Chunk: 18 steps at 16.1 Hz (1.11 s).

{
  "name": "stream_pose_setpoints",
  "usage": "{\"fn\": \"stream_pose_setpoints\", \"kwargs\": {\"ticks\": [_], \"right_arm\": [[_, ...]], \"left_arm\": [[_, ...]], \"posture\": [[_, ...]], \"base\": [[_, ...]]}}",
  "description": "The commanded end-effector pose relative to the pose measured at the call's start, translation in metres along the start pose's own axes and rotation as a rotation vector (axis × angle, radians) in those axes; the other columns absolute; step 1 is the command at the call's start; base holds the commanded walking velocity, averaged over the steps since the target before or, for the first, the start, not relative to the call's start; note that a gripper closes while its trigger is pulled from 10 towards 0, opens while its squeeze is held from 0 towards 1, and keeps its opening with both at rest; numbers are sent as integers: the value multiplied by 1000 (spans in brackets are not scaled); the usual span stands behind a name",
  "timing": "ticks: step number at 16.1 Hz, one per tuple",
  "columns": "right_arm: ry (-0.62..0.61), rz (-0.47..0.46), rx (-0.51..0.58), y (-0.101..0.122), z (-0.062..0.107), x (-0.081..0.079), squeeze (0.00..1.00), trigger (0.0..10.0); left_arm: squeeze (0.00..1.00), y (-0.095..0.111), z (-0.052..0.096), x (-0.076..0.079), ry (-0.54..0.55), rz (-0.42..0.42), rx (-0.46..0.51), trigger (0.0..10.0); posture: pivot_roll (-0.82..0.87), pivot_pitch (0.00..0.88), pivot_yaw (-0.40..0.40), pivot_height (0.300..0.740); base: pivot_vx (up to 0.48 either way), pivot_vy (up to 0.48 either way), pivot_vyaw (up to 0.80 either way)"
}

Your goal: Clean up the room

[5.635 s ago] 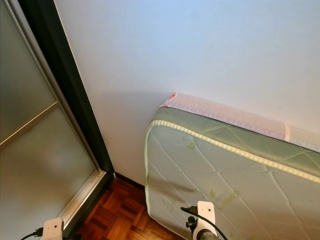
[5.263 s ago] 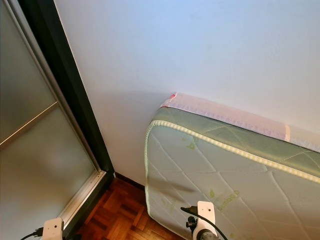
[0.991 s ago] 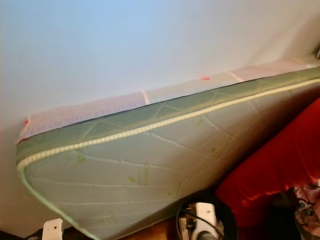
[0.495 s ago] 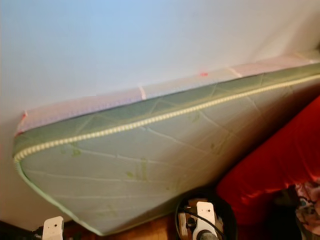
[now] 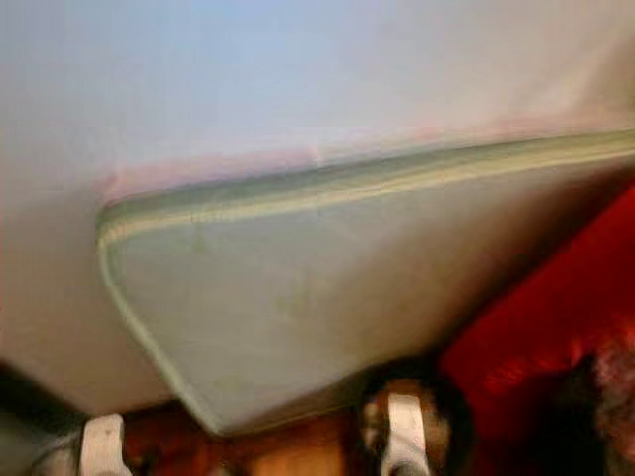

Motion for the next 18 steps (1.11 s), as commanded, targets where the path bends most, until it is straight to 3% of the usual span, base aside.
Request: {"fn": "stream_pose_setpoints", "kwargs": {"ticks": [1,9,16,18], "right_arm": [[131,-27,-12,-26,9,-7,0,10000],[108,-35,-17,-28,9,-4,0,10000],[110,-20,-31,-29,9,-3,0,10000],[99,-33,-10,-27,9,-2,0,10000]], "left_arm": [[0,-21,2,3,17,-77,-98,10000],[0,-21,2,2,23,-60,-91,10000],[0,-21,2,5,4,-58,-86,10000],[0,-20,2,6,0,-65,-82,10000]], "posture": [[24,60,-13,740],[23,61,-15,740],[22,62,-16,740],[20,68,-17,740]], "base": [[0,0,0],[0,0,0],[0,0,-694],[0,-347,0]]}}
Point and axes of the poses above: a point about 5 cm out from each wrist's last joint towards the gripper, its own z axis pointing back from the gripper into the wrist, its own y axis along the axis of the wrist's last joint, x = y × z, the point moved 6 cm from there along -z, pointing out of the wrist towards the gripper, and after that the axes turned 1 degree about -z, right-handed, at the moved point
